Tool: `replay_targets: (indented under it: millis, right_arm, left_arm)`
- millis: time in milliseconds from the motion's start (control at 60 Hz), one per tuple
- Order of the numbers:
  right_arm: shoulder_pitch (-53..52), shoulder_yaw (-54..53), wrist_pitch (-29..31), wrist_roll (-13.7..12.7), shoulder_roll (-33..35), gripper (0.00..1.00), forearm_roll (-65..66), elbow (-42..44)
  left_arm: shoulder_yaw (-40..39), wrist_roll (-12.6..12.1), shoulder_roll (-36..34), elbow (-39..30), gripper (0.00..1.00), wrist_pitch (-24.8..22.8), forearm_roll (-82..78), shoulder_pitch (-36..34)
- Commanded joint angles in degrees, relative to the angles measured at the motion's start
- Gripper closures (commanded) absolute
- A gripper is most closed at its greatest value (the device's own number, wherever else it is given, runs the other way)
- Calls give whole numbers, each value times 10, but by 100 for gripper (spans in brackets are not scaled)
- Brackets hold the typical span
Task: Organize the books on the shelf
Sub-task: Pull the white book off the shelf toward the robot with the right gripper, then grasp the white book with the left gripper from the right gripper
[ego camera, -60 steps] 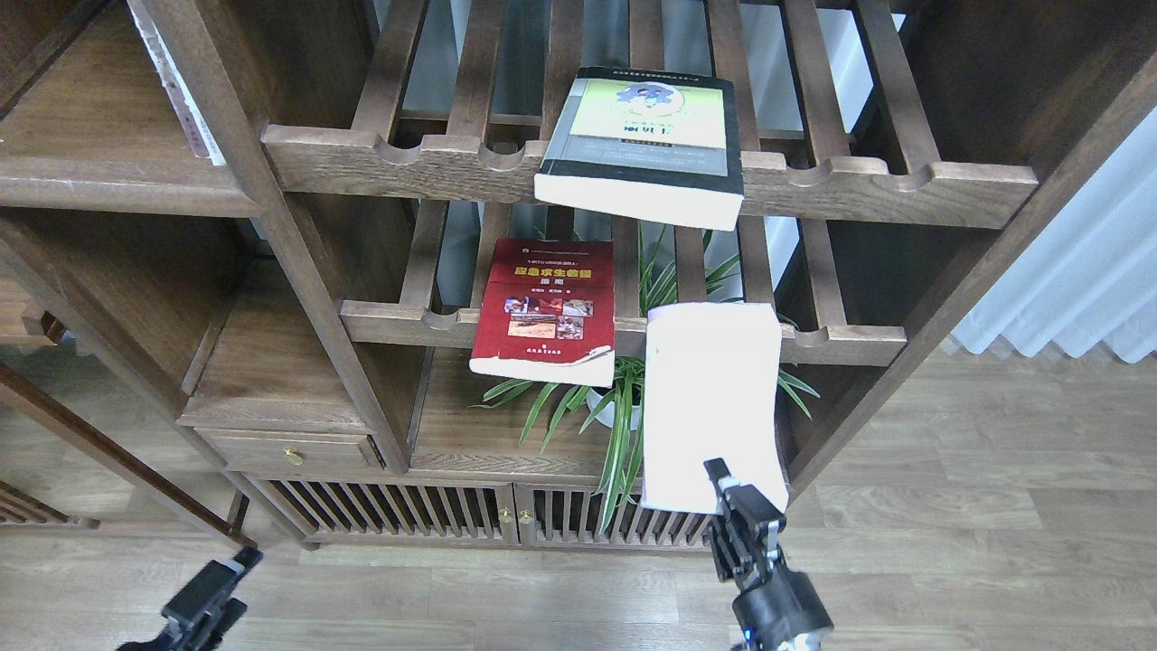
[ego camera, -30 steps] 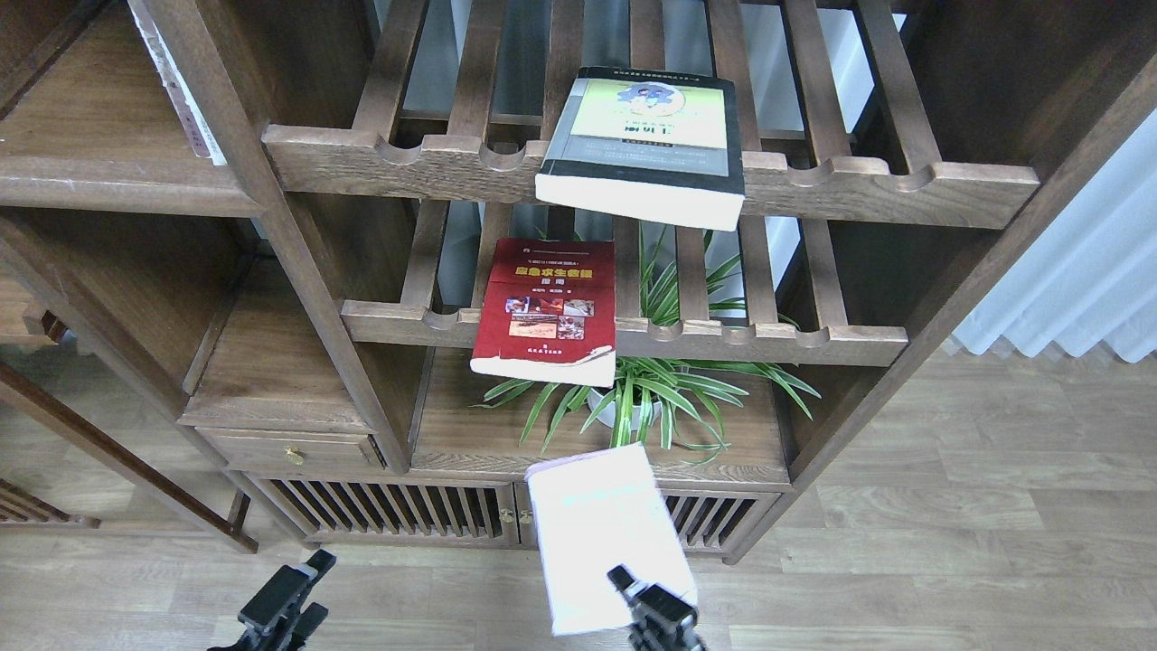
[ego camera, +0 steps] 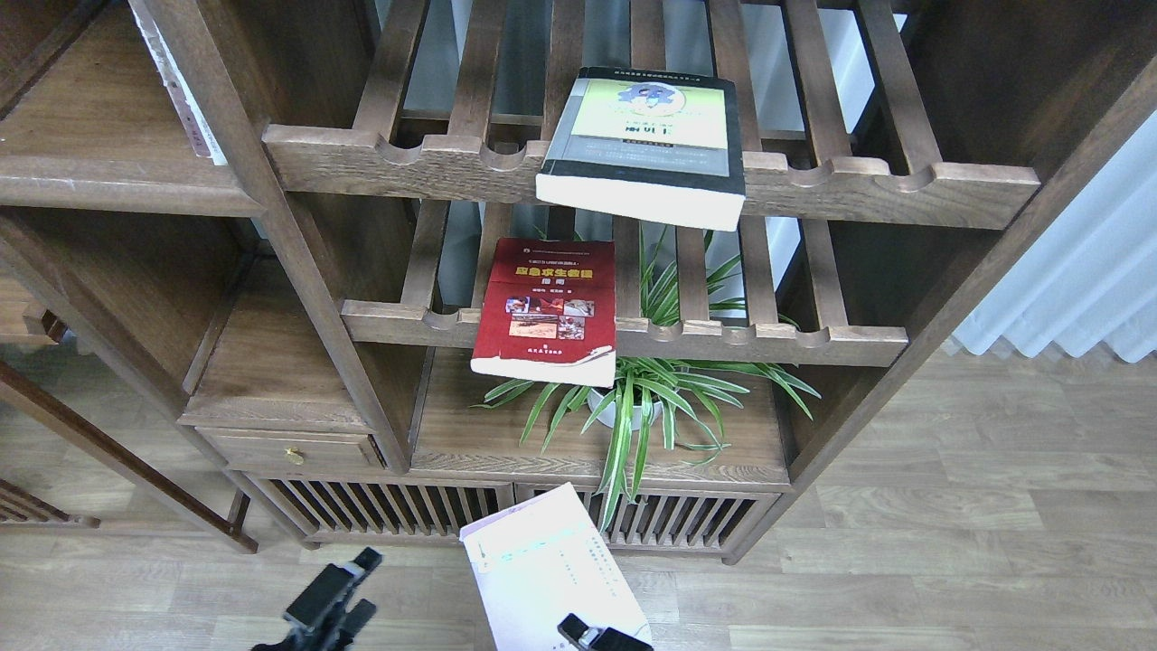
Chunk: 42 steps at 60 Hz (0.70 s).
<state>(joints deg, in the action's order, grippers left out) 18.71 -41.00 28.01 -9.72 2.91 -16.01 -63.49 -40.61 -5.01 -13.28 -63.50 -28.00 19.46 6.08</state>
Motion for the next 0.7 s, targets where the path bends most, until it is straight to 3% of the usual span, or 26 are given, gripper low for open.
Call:
replay_targets:
  millis: [0, 233, 500, 683]
  right_arm:
    - [-1, 11, 0, -6, -13, 93, 1, -1]
    - [3, 13, 0, -7, -18, 93, 20, -1]
    - [8, 11, 0, -7, -17, 92, 22, -1]
    - [15, 12, 0, -7, -17, 92, 22, -1]
  left_arm:
    - [15, 1, 31, 44, 0, 0, 1, -18]
    - [33, 18, 47, 52, 3, 0, 1, -25]
    - [35, 71, 58, 52, 25, 0, 1, -26]
    - [39, 78, 58, 50, 37, 0, 1, -26]
